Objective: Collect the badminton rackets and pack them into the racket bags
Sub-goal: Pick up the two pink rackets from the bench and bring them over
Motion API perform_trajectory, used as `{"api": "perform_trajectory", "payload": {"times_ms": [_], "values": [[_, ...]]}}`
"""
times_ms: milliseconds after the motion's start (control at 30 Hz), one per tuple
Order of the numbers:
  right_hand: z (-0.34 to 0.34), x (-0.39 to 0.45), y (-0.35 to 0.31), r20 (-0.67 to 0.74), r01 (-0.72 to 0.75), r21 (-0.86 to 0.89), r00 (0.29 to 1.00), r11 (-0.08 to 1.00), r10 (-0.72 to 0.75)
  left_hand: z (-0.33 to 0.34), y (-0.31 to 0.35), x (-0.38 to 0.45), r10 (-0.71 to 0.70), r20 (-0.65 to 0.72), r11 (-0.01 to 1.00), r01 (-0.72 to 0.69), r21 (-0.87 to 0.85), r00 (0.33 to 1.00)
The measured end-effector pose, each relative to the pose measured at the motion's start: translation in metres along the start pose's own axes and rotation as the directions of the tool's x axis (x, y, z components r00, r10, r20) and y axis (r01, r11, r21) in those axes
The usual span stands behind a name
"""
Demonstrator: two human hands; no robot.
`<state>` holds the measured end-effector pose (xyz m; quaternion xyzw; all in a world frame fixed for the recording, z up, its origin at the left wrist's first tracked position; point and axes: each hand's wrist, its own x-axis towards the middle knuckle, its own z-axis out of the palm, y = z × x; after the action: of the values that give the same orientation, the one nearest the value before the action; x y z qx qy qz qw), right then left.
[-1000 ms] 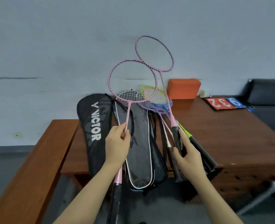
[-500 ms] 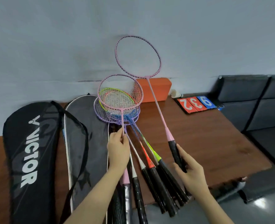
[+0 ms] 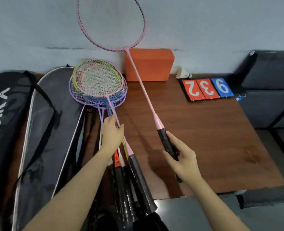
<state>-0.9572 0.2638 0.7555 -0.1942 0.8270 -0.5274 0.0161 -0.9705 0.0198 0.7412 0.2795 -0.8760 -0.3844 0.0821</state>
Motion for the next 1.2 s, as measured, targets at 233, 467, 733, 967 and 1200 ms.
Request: {"api": "perform_trajectory", "payload": {"times_ms": [233, 467, 733, 967, 1200], "values": [[-0.019, -0.002, 0.021, 0.121, 0.082, 0.005, 0.989, 0.997, -0.082, 0.027, -0.004, -0.021, -0.030, 0.054, 0.980, 0.018, 0.199, 0.998], [-0.006, -0.002, 0.047, 0.258, 0.120, -0.177, 0.963, 0.977, -0.072, 0.041, -0.020, -0.078, 0.007, -0.025, 0.932, 0.002, 0.362, 1.000], [0.020, 0.004, 0.063, 0.385, 0.109, -0.224, 0.923, 0.968, -0.014, 0.040, -0.031, -0.099, -0.053, 0.053, 0.945, 0.033, 0.324, 0.997], [0.034, 0.013, 0.068, 0.380, 0.060, -0.421, 0.918, 0.905, 0.116, 0.034, -0.038, -0.108, 0.006, 0.097, 0.910, -0.046, 0.413, 0.995], [0.059, 0.023, 0.034, 0.308, 0.132, -0.412, 0.951, 0.902, 0.001, 0.004, -0.036, -0.104, 0.028, 0.035, 0.920, -0.040, 0.390, 0.999]]}}
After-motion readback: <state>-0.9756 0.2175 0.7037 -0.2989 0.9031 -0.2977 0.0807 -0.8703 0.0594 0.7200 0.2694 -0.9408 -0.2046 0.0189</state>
